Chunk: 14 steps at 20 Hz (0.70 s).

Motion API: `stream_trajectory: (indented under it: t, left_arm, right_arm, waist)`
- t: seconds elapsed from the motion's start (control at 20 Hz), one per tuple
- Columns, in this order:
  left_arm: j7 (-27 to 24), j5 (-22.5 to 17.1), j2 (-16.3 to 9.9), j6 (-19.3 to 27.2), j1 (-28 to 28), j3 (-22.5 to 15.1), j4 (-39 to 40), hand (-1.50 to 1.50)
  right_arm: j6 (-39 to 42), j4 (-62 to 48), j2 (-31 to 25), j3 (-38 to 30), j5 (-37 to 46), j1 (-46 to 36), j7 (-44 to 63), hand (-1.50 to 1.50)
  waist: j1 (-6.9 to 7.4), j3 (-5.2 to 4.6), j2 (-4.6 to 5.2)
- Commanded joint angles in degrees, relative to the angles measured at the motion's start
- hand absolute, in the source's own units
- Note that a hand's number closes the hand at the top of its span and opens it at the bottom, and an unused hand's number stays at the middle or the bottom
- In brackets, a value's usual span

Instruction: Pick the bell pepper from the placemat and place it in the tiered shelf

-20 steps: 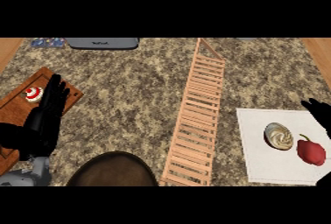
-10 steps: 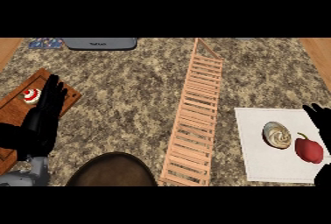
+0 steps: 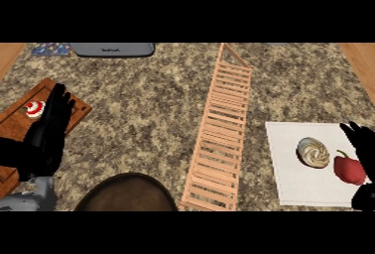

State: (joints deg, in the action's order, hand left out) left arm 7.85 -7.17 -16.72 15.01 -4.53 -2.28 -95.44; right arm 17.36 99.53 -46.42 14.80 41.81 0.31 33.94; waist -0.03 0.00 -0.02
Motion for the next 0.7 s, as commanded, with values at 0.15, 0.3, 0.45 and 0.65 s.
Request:
stream_trajectory:
  t: [0.15, 0.3, 0.45, 0.65]
  left_arm:
    - [1.42, 2.60, 1.84, -0.44, -3.09, 1.50, 1.86, 0.00]
    - [1.32, 3.15, 2.53, -1.57, 1.00, 1.43, -1.64, 0.00]
    - [2.41, 3.53, 3.30, -2.19, -0.36, 0.92, -1.25, 0.00]
    - [1.52, 4.87, 4.83, -2.21, -0.93, 1.70, 0.32, 0.00]
  right_arm:
    - [0.50, -3.27, 0.87, -6.58, 3.25, 1.49, -8.76, -1.50]
    - [-2.11, -5.58, 6.74, -4.56, 7.50, 1.17, -9.39, -1.50]
    - [-2.97, -10.91, 5.01, -7.42, 7.58, 1.82, -16.07, -1.50]
    - [-7.15, -13.67, 9.96, -8.05, 11.48, 1.61, -17.74, -1.50]
  waist:
    - [-0.25, 0.00, 0.00]
    - [0.00, 0.00, -0.02]
    - [0.01, 0.01, 0.01]
    - [-0.05, 0.00, 0.02]
